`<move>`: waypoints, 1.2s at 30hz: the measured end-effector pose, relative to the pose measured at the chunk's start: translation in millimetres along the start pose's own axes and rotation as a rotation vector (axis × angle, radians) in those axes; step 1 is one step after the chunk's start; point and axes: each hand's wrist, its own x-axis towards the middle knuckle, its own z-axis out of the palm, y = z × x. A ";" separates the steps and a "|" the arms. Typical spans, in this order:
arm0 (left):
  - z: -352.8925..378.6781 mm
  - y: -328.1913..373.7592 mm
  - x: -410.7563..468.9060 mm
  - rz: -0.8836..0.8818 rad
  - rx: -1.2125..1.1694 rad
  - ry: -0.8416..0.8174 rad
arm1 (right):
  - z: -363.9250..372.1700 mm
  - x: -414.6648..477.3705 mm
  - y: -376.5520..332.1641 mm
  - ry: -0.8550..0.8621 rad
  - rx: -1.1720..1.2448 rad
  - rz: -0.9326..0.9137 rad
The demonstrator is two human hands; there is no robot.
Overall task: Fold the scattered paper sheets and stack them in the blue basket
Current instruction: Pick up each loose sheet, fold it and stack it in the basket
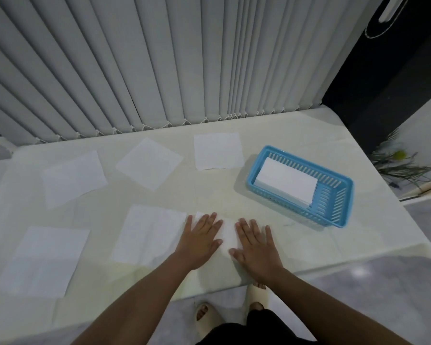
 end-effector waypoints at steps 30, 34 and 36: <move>-101.6 29.5 1.0 -0.417 -1.531 0.359 | -98.3 -11.9 -31.8 -0.045 1.752 0.455; -106.4 43.9 0.5 -0.434 -1.636 0.423 | -117.7 -4.6 -26.9 0.254 1.771 0.410; -112.4 46.4 4.8 -0.471 -1.701 0.451 | -126.3 -3.2 -19.8 0.348 1.650 0.369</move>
